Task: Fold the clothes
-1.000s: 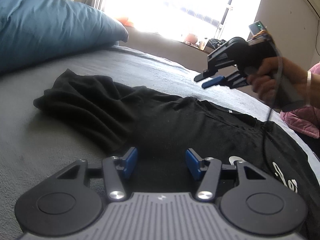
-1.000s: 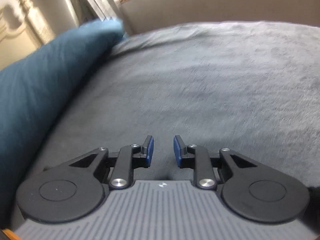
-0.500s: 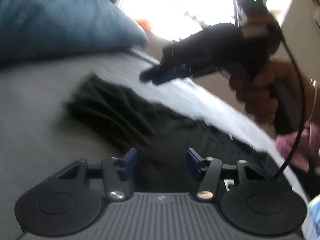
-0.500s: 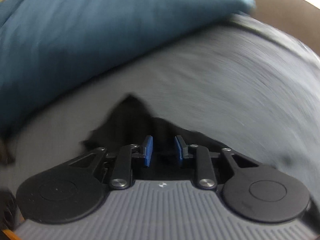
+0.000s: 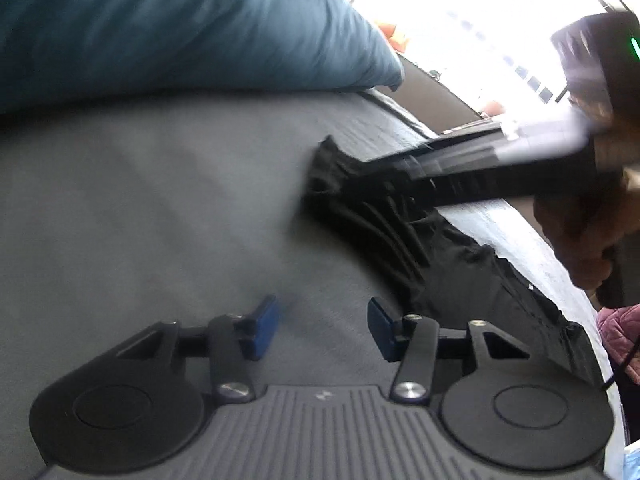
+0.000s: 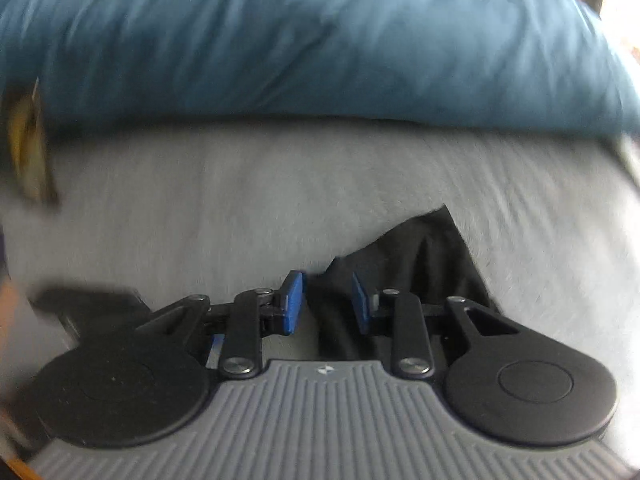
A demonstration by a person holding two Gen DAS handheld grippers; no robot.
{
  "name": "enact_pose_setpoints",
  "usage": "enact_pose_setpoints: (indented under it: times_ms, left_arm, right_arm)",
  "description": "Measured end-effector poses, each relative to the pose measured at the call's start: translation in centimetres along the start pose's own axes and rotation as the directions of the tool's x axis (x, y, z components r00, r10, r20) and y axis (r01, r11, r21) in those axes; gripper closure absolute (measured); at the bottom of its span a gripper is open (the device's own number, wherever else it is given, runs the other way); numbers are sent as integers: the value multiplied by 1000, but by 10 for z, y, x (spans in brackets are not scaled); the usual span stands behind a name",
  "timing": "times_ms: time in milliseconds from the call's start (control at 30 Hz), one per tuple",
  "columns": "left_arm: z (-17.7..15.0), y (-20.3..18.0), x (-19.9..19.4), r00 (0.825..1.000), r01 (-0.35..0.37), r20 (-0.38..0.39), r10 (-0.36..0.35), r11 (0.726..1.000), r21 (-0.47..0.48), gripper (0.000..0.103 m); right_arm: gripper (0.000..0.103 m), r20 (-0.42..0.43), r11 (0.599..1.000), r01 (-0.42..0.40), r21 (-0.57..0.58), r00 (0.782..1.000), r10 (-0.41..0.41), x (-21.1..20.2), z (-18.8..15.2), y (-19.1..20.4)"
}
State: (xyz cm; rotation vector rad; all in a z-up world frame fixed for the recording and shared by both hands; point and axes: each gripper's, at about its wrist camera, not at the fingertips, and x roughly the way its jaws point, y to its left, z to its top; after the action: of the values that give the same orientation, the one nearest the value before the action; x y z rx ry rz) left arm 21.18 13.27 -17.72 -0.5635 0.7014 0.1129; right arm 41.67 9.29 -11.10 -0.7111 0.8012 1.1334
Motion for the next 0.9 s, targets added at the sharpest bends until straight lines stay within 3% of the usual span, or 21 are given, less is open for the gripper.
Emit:
enact_pose_setpoints:
  times_ms: [67,167,233,267,333,400,467,500,600,667,767,900]
  left_arm:
    - [-4,7,-5,1000,-16,-2,16,1000,-1,52]
    - [-6,7,-5,1000,-25,11,25,1000,14,52]
    - [-8,3,-4,999,-28,23,28,999,35,51]
    - [-9,2,-3,999,-25,25,24,999,35,50]
    - [-10,1,-3,999,-17,30,16,999,31,50]
    - [-11,1,-2,999,-5,33,4,1000,26,50]
    - [-11,-1,1,999,10,32,-10,1000,26,50]
    - [-11,-3,2,999,14,32,-15,999,32,50]
    - [-14,-5,3,999,13,38,-15,999,38,49]
    - [-16,-5,3,999,11,45,-13,999,39,49]
    - [-17,-3,2,999,12,52,-14,999,36,48]
    - [-21,-3,-4,998,8,57,-10,999,37,48]
  right_arm:
    - [78,2,998,-4,-68,1000,4,2,-5,10]
    - [79,-20,997,27,-75,999,-29,20,-14,16]
    - [92,-37,994,95,-60,995,-97,39,-17,17]
    - [99,-24,995,95,11,995,-95,39,-19,9]
    - [101,66,965,8,263,997,-26,26,-25,-21]
    - [101,194,826,-137,547,980,34,15,-47,-58]
    - [101,311,613,-294,733,947,83,17,-82,-84]
    - [101,371,483,-368,795,924,94,18,-99,-96]
    - [98,420,206,-422,883,906,58,29,-140,-111]
    - [98,402,139,-401,905,915,21,30,-154,-115]
    - [98,408,173,-398,901,913,-19,18,-152,-113]
    - [97,370,296,-337,894,927,-62,2,-129,-112]
